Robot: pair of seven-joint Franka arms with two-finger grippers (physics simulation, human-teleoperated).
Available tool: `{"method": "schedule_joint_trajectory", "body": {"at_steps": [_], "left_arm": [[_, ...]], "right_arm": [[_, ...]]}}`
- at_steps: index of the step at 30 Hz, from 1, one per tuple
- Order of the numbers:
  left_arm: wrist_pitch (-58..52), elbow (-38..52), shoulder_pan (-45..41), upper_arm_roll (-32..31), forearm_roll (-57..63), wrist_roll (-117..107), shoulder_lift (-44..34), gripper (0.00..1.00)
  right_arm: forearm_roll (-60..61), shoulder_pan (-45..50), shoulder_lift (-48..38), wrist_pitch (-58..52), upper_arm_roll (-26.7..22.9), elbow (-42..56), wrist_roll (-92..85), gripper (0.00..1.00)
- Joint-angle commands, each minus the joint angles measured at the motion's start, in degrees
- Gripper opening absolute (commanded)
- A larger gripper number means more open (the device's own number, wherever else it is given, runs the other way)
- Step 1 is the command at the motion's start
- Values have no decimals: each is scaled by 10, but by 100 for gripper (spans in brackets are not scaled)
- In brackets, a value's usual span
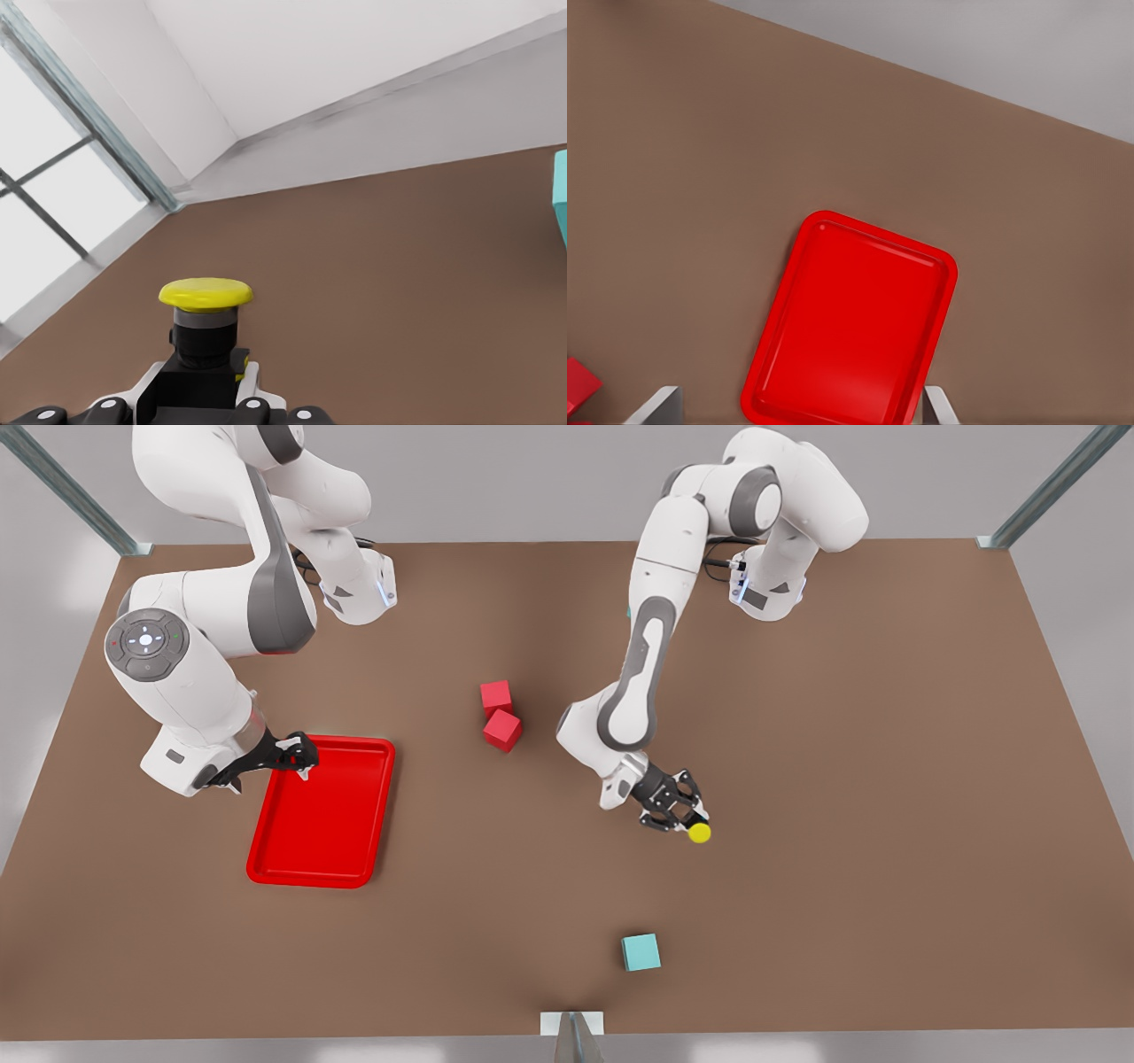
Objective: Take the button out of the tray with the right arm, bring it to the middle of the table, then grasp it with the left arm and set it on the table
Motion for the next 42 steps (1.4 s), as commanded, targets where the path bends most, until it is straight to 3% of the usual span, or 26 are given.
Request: {"method": "schedule_joint_trajectory", "body": {"at_steps": [1, 18, 19, 20, 21, 42], "left_arm": [[-10, 0, 0, 0, 20, -571, 8, 49], [30, 2, 36, -54, 125, -671, 96, 49], [30, 2, 36, -53, 125, -670, 96, 54], [30, 3, 36, -53, 130, -670, 96, 90], [29, 3, 36, -53, 130, -670, 96, 100], [16, 1, 21, -46, 139, -623, 93, 100]], "right_arm": [[0, 0, 0, -1, 0, 0, -1, 100], [-7, 0, 0, -1, 0, -1, -1, 100], [-7, 1, -1, -1, 1, -1, -1, 100], [-8, 4, 0, -1, 0, -1, -1, 100], [-8, 4, 0, -1, 0, -1, -1, 100], [-8, 4, 0, -1, 0, -1, -1, 100]]}}
